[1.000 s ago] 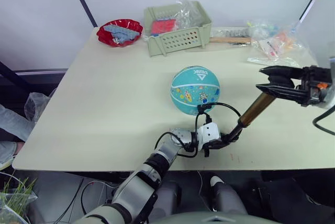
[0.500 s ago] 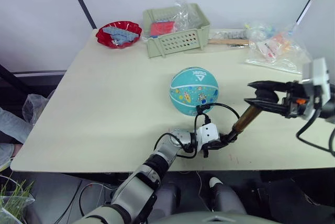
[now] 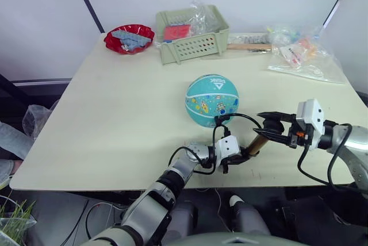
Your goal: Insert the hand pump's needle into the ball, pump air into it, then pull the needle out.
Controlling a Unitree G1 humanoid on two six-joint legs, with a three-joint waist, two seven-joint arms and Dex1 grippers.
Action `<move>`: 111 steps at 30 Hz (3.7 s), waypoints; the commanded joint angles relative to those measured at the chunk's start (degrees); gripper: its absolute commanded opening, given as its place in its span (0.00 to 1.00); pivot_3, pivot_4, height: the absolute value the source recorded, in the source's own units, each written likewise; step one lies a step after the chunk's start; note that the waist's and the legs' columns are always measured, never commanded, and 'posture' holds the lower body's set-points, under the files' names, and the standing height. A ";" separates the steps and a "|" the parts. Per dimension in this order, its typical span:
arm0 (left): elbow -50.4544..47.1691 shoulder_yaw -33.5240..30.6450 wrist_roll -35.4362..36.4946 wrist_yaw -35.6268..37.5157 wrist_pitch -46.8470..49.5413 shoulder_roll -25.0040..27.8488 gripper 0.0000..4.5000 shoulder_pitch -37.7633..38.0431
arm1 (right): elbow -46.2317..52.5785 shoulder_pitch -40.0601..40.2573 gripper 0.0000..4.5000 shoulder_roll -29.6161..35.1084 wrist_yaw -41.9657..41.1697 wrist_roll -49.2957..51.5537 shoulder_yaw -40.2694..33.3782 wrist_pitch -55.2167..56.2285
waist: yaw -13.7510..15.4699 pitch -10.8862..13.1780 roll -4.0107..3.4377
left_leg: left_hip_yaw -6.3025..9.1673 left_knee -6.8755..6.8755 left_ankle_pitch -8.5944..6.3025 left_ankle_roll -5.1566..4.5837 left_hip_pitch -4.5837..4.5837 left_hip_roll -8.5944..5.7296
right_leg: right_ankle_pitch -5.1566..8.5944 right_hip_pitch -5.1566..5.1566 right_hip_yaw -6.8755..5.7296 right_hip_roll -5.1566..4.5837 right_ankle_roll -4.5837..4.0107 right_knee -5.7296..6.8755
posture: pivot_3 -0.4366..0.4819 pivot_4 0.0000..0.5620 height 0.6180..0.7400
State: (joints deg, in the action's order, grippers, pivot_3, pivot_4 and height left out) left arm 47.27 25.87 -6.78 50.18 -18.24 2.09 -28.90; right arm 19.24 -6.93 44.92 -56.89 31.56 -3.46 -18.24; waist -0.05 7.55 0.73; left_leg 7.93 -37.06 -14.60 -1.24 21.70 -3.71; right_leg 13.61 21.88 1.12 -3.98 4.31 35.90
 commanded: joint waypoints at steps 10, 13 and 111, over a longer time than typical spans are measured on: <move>4.87 1.02 -2.65 0.92 2.75 2.44 0.23 2.21 | 4.17 -11.93 0.37 12.70 -2.98 20.80 -17.38 -16.94 | 0.47 0.69 -0.40 | 0.00 0.01 0.00 -0.01 0.27 -0.05 | -0.13 0.25 -0.02 -0.04 -0.23 -0.01 | 0.48 0.27 1.00; 5.07 1.08 -2.67 0.78 2.66 2.23 0.23 2.13 | 3.25 -14.33 0.37 15.71 -3.70 23.76 -19.69 -20.30 | 0.58 0.77 -0.40 | -0.04 0.02 0.00 -0.01 0.30 -0.05 | -0.14 0.30 0.02 -0.07 -0.23 -0.01 | 0.48 0.27 1.00; 4.26 1.62 -2.56 0.67 2.26 2.35 0.23 2.43 | 4.03 -9.46 0.37 5.61 -5.40 11.54 -7.90 -7.77 | 0.14 0.28 -0.39 | -0.06 0.08 0.00 -0.01 0.09 -0.04 | -0.11 0.15 0.07 -0.02 -0.19 -0.01 | 0.48 0.27 1.00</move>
State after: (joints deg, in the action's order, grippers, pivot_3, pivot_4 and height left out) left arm 46.69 26.44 -6.46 50.95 -18.91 2.35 -28.83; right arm 19.83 -13.88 49.68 -62.01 38.35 -6.90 -25.03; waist 0.09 7.84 0.34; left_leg 7.88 -36.99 -14.60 -1.25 21.82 -3.76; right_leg 13.49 22.06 1.19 -4.01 4.11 35.90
